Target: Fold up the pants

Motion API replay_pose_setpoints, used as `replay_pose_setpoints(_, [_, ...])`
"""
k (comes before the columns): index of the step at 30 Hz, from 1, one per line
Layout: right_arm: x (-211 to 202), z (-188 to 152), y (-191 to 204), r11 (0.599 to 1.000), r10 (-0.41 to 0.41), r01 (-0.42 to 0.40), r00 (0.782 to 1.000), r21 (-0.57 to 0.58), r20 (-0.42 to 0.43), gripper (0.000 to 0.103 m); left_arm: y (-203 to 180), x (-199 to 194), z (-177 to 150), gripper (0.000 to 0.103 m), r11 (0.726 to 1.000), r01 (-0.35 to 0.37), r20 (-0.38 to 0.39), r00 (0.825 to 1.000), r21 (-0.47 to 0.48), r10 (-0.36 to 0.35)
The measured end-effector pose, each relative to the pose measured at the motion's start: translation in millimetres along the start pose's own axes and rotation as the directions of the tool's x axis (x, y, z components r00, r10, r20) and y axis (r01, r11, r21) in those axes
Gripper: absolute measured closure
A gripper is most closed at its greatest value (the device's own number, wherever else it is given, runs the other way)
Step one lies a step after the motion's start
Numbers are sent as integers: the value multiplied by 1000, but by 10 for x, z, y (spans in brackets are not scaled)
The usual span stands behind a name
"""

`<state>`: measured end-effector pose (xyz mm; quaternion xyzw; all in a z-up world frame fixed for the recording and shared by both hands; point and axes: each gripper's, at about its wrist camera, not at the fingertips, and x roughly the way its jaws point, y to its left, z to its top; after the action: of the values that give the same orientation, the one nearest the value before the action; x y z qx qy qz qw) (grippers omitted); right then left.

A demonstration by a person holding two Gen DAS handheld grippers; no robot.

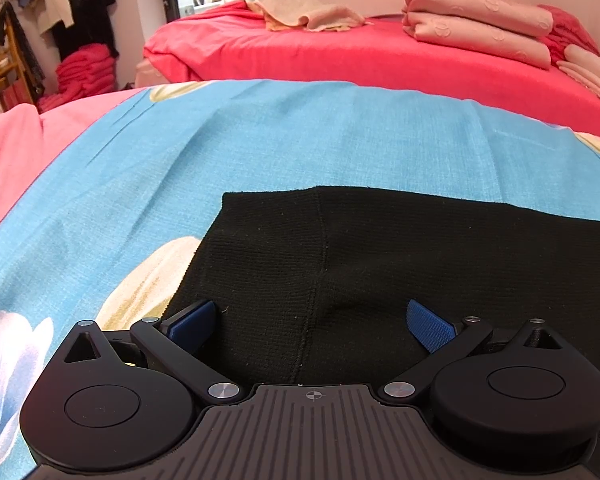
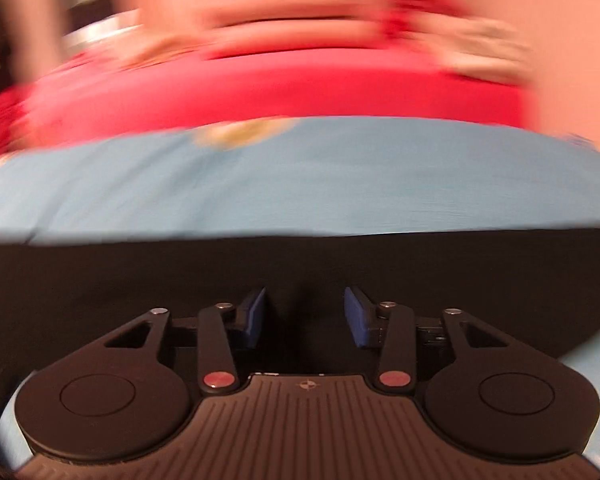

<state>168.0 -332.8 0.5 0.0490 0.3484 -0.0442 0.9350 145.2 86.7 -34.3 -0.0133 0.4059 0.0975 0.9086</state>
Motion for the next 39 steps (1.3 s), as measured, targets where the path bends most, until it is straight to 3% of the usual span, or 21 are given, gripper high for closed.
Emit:
replay_pose_setpoints(1, [-62, 34, -62, 997, -3, 1, 1000, 78, 26, 34, 7, -20, -3, 0, 1000, -6, 8, 1000, -7, 6])
replay_pose_setpoints(2, [-141, 54, -25, 995, -1, -5, 998, 100, 57, 34, 27, -63, -10, 0, 1000, -17, 27, 999, -19, 18])
replay_pose_setpoints(5, [-318, 46, 530, 991, 66, -55, 993, -122, 93, 35, 130, -243, -21, 0, 998, -2, 84, 996, -59, 7])
replay_pose_setpoints(7, [-369, 14, 899, 957, 182, -164, 982, -238, 55, 35, 186, -327, -33, 0, 997, -33, 69, 997, -76, 38])
replay_pose_setpoints(9, [-324, -12, 1143, 912, 298, -289, 954, -291, -15, 32, 233, -404, -69, 0, 993, -89, 44, 995, -81, 92])
replay_pose_setpoints(11, [-178, -54, 1324, 884, 329, -351, 936, -309, -121, 30, 295, -505, -166, 0, 991, -107, 44, 993, -77, 110])
replay_pose_setpoints(12, [-74, -92, 1331, 884, 315, -351, 935, -308, -162, 31, 344, -544, -232, 0, 990, -115, 38, 992, -77, 118])
replay_pose_setpoints(14, [55, -68, 1202, 944, 174, -200, 977, -262, -120, 48, 438, -566, -383, 0, 988, -135, 21, 990, -82, 137])
replay_pose_setpoints(16, [40, 63, 1088, 991, 31, -34, 999, -126, -27, 45, 557, -536, -497, 0, 982, -150, -1, 989, -117, 151])
replay_pose_setpoints(17, [-9, 107, 1125, 993, 47, -47, 999, -111, 3, 43, 640, -549, -490, 0, 980, -115, 1, 993, -164, 116])
replay_pose_setpoints(20, [-92, 95, 1614, 938, 241, -244, 970, -246, -44, 38, 713, -510, -442, 0, 970, -130, -4, 991, -205, 132])
replay_pose_setpoints(23, [-156, -82, 2346, 805, 413, -442, 896, -396, -162, 39, 653, -513, -440, 0, 973, -153, -1, 988, -175, 155])
replay_pose_setpoints(25, [-135, -208, 2845, 707, 476, -540, 841, -457, -258, 43, 674, -516, -450, 0, 972, -146, -1, 989, -182, 148])
replay_pose_setpoints(27, [-58, -300, 3258, 655, 478, -578, 816, -486, -326, 47, 697, -528, -462, 0, 971, -140, 2, 990, -192, 144])
replay_pose_setpoints(29, [79, -360, 3577, 648, 449, -526, 848, -550, -282, 42, 671, -521, -469, 0, 972, -150, 1, 988, -179, 153])
replay_pose_setpoints(30, [217, -298, 3694, 640, 450, -512, 854, -573, -261, 40, 662, -515, -471, 0, 973, -154, 0, 988, -174, 157])
replay_pose_setpoints(33, [288, -126, 3783, 685, 428, -505, 862, -525, -270, 37, 673, -517, -478, 0, 973, -148, -1, 989, -178, 150])
replay_pose_setpoints(34, [281, -86, 3763, 680, 422, -509, 860, -527, -286, 37, 681, -524, -483, 0, 973, -145, 0, 989, -178, 148])
replay_pose_setpoints(36, [69, -68, 3688, 630, 474, -551, 831, -547, -291, 33, 675, -524, -483, 0, 973, -147, -1, 989, -177, 149])
replay_pose_setpoints(37, [-4, -70, 3661, 622, 488, -551, 829, -557, -274, 28, 666, -518, -480, 0, 973, -151, -3, 988, -174, 153])
replay_pose_setpoints(39, [-64, -65, 3699, 628, 493, -533, 836, -567, -240, 28, 659, -522, -481, 0, 973, -154, -4, 988, -170, 156])
